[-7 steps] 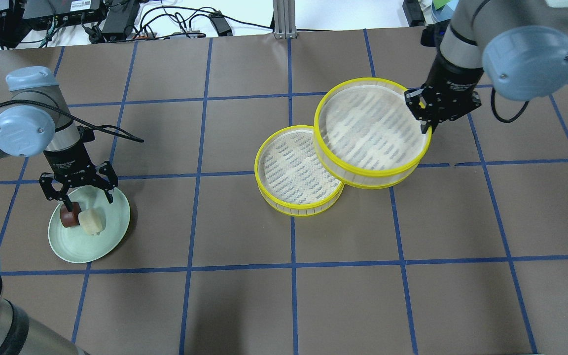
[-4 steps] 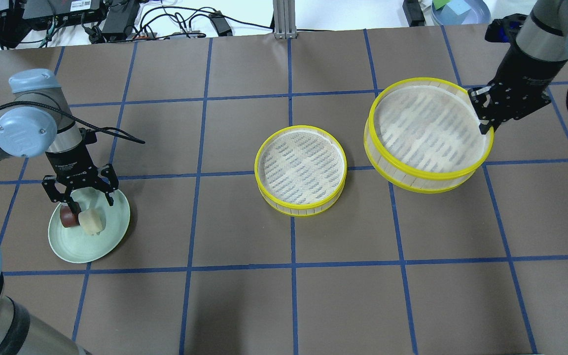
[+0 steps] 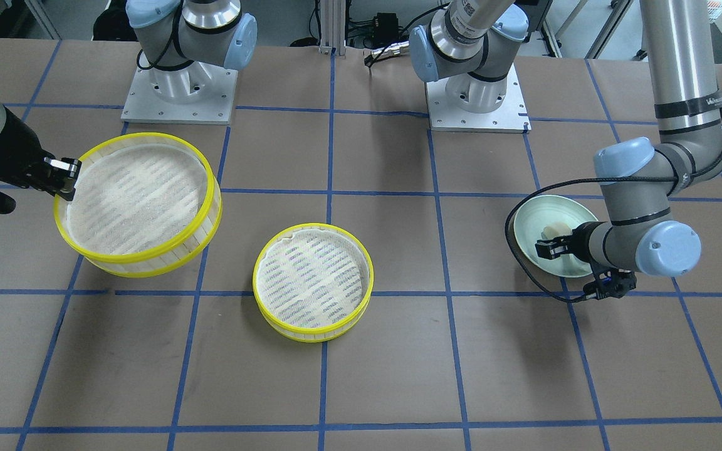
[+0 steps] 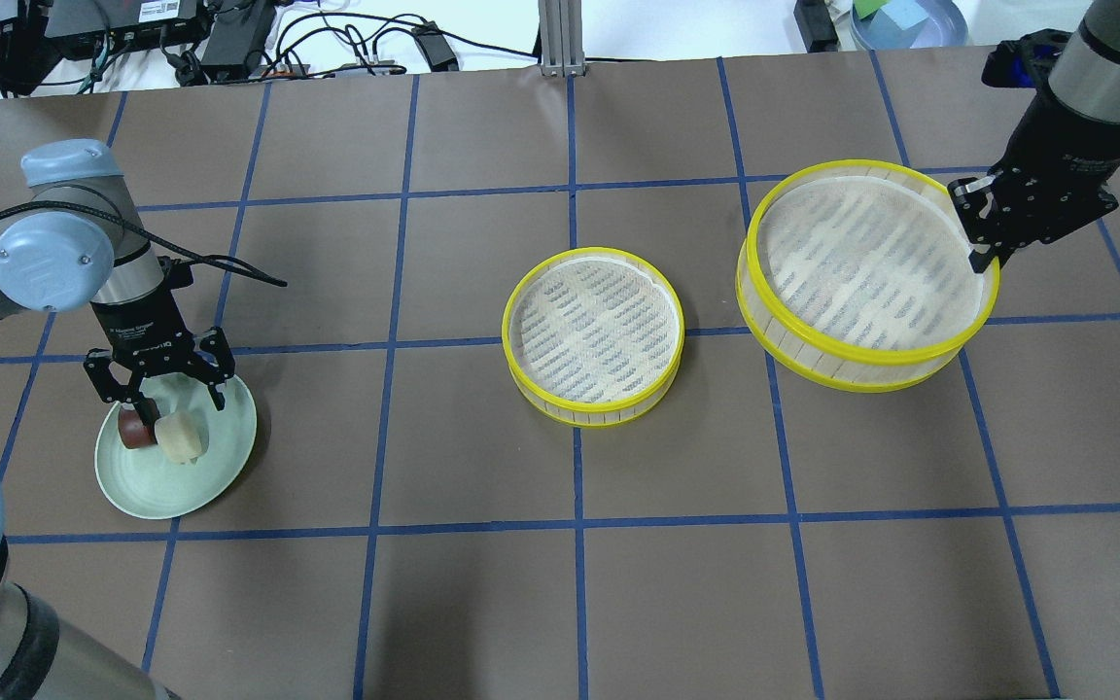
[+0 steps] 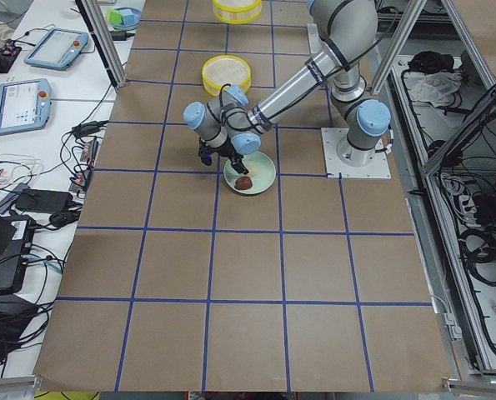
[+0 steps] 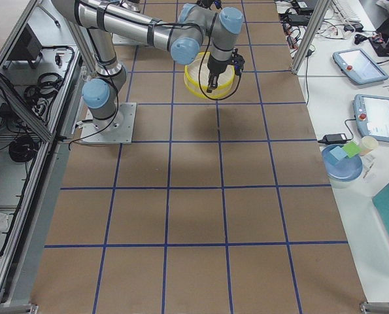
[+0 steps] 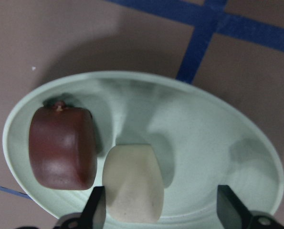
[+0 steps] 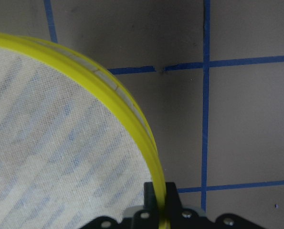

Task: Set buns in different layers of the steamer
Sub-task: 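Grasp the white bun on the plate with the left gripper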

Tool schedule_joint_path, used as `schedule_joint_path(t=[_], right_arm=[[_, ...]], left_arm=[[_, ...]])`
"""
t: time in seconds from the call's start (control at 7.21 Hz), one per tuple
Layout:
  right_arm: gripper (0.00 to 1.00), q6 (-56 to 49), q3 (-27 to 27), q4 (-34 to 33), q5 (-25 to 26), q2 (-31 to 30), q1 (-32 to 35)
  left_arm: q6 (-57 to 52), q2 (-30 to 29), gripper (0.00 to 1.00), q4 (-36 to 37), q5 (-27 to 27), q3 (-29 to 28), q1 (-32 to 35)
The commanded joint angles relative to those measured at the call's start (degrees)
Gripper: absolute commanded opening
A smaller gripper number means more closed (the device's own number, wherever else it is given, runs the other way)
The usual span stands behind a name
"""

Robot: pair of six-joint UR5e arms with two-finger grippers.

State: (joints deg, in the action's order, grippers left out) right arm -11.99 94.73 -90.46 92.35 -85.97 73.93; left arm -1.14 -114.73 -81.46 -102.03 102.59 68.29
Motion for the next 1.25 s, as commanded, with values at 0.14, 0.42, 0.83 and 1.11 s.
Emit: schedule_joint_path(t=[0.14,0.42,0.83,1.11], right_arm=[[0.00,0.2,0.0,0.1,0.1,-0.2,0.1],[0.00,0.1,0.0,0.1,0.1,-0.2,0.1],[0.00,0.1,0.0,0.1,0.1,-0.2,0.1],[0.00,0.0,0.0,0.2,0.1,-0.2,0.2]], left_arm=[[0.0,-0.1,0.00,-0.8,-0.5,0.0,-0.4],[-0.5,0.3,0.00,-3.4,0.9,-0.3,-0.9],[0.6,3.6,0.00,-4.8,8.8,-2.6,1.0],[7.3,6.6,0.00,-5.0,15.0,-6.0,5.7]])
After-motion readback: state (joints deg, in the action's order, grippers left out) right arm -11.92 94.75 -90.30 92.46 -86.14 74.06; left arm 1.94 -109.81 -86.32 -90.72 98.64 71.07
